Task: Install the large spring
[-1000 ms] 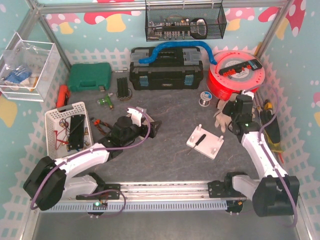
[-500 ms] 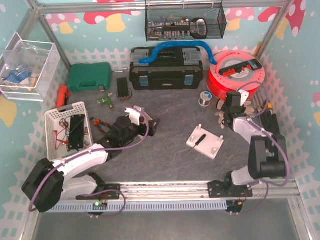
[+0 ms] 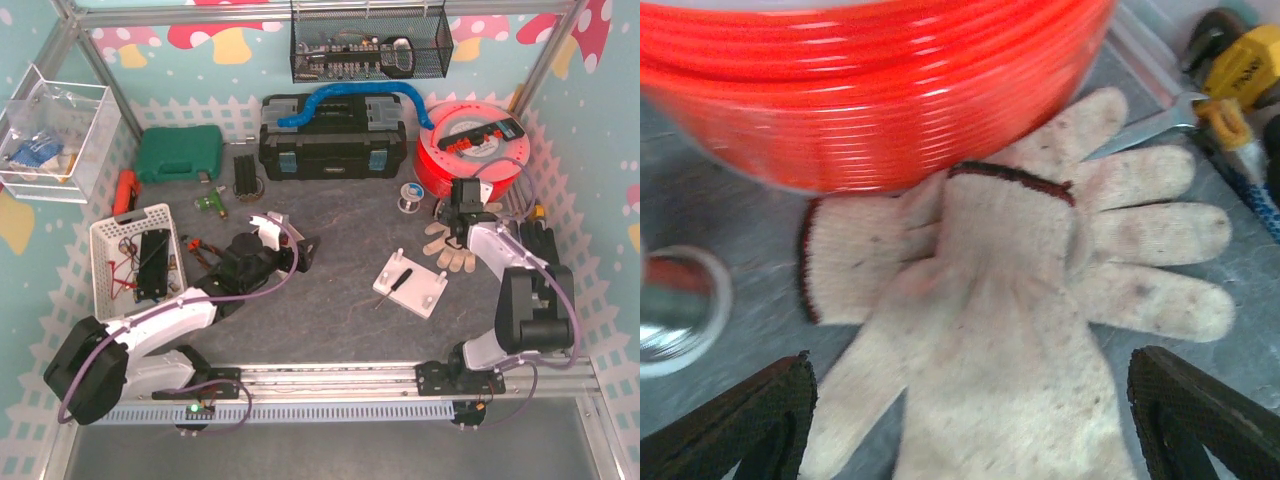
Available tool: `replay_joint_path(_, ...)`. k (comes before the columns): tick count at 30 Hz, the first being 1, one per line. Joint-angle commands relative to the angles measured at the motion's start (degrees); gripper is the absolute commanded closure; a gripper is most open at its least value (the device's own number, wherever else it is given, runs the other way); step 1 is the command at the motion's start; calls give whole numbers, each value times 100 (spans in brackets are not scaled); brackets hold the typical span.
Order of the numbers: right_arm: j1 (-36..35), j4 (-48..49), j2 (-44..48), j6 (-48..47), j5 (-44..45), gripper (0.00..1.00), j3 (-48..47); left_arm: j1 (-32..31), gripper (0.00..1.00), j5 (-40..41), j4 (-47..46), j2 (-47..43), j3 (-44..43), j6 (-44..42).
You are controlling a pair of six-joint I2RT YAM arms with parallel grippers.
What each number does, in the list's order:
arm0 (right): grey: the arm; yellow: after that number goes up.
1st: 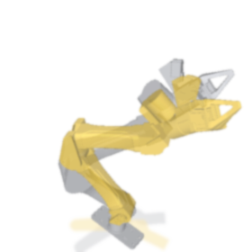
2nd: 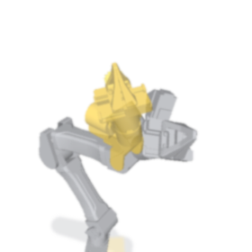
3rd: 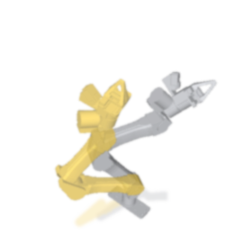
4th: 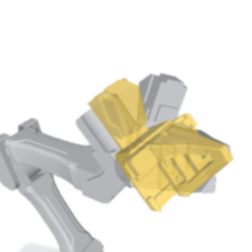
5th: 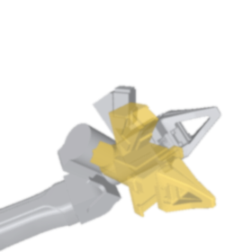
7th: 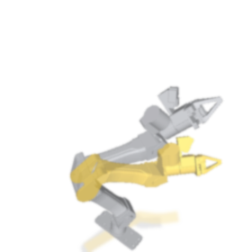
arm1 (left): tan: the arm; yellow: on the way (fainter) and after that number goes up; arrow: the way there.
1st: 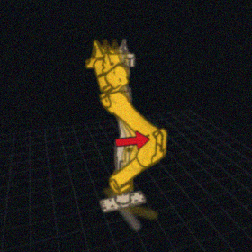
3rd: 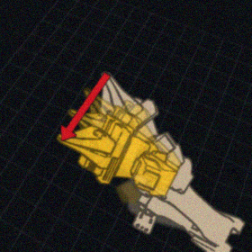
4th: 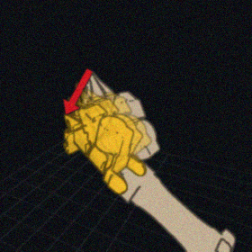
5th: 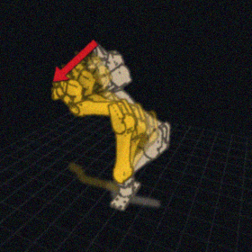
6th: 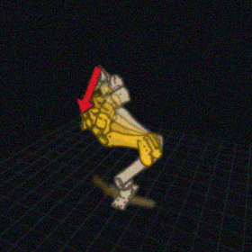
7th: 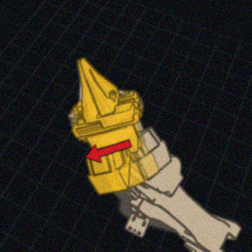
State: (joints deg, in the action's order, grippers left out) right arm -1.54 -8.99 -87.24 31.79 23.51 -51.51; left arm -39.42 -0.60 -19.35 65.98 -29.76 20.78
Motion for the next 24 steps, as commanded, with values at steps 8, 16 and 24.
replay_joint_path(8, -63, -947, 1454, 597, -2558, 21, 410, -44, 1, -588, -605, 117, 180, -252)
replay_joint_path(16, -572, -1497, 2375, 2058, -2372, 35, 886, -89, 1, -713, -807, 172, 250, -348)
replay_joint_path(24, -1471, -2135, 2053, 2937, -2063, 59, 777, -101, 1, 76, -598, 68, 262, -346)
